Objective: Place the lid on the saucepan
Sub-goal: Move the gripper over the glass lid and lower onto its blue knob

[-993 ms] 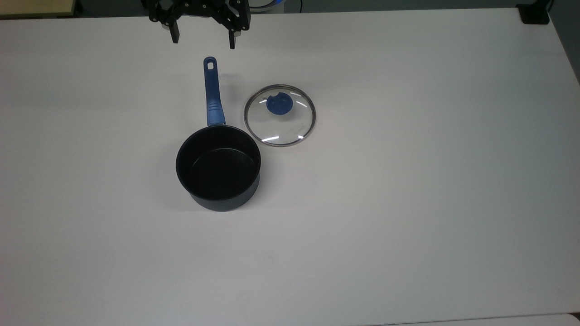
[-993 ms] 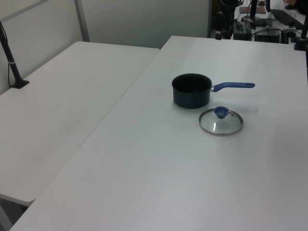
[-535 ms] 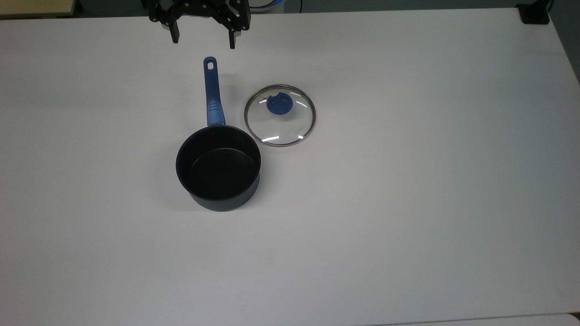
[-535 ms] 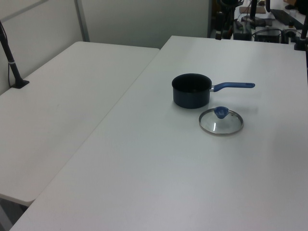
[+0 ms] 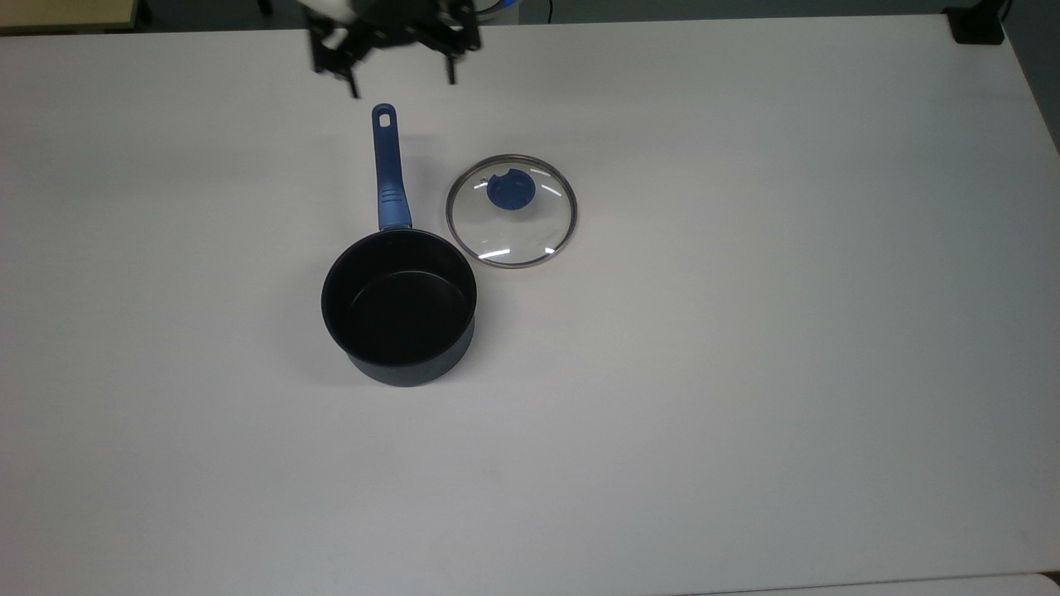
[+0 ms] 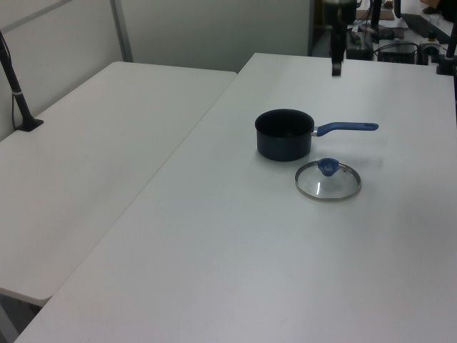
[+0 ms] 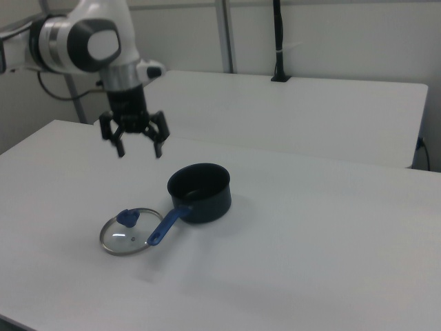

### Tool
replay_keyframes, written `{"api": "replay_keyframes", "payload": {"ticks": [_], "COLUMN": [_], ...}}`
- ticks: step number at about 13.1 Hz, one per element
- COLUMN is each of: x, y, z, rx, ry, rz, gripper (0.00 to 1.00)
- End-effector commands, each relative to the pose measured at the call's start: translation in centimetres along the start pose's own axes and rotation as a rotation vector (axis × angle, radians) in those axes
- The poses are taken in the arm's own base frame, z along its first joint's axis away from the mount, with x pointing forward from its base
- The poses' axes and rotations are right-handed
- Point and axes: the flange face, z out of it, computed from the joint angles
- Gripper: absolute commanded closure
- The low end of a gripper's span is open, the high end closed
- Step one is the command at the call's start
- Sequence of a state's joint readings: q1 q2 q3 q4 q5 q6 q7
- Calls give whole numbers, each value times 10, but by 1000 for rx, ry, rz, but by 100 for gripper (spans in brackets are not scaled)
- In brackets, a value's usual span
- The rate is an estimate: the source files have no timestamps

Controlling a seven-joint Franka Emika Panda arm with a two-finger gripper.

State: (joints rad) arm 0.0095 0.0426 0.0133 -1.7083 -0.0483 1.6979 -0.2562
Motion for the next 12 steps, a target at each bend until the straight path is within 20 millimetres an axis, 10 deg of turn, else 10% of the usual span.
{"api": "replay_keyframes", "payload": {"ticks": [1, 7, 12], "x": [-4, 13, 21], "y": [-64, -108, -115], "z": [73, 163, 188], "rx": [20, 19, 19], "ry": [-72, -22, -7], "rz": [-141, -199, -215], "gripper": [0, 0, 0]}}
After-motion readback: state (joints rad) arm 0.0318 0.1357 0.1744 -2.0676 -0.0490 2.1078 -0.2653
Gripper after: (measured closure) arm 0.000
